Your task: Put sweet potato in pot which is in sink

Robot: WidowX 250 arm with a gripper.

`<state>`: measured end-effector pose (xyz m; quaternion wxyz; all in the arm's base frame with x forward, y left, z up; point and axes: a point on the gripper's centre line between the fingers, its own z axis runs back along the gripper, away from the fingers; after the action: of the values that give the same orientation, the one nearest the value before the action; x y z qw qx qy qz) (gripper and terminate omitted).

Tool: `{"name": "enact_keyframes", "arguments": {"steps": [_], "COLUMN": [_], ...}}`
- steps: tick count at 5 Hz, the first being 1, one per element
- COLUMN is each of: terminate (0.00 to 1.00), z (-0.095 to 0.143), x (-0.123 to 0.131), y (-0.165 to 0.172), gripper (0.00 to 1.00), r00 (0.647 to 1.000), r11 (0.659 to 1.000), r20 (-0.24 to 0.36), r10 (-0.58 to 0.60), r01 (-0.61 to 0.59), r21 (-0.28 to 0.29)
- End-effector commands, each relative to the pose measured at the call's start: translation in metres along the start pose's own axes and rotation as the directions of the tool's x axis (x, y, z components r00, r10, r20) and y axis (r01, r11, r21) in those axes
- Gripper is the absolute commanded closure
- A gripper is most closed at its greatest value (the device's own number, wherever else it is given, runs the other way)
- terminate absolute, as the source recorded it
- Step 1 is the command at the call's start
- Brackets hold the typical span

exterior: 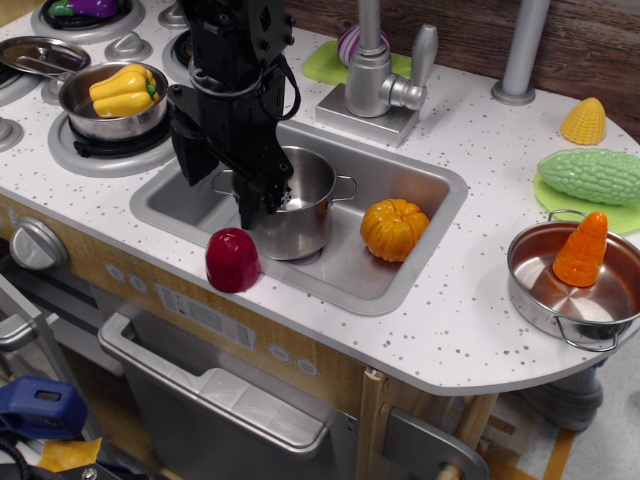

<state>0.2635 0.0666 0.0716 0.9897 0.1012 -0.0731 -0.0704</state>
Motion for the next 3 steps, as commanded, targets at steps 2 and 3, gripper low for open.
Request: {"name": "enact_keyframes", "arguments": {"steps": [2,3], "terminate": [0.0,0.0], "z": [-0.008,-0.013], "x": [-0.002,-0.002], "y": [0.001,0.001], "gripper": [0.0,0.0], "r00": [1.0,1.0], "r11": [0.999,0.999], "r20": [0.012,0.025], "r10": [0.004,0.001], "r01": [-0.004,0.0], "r21": [-0.034,-0.037]}}
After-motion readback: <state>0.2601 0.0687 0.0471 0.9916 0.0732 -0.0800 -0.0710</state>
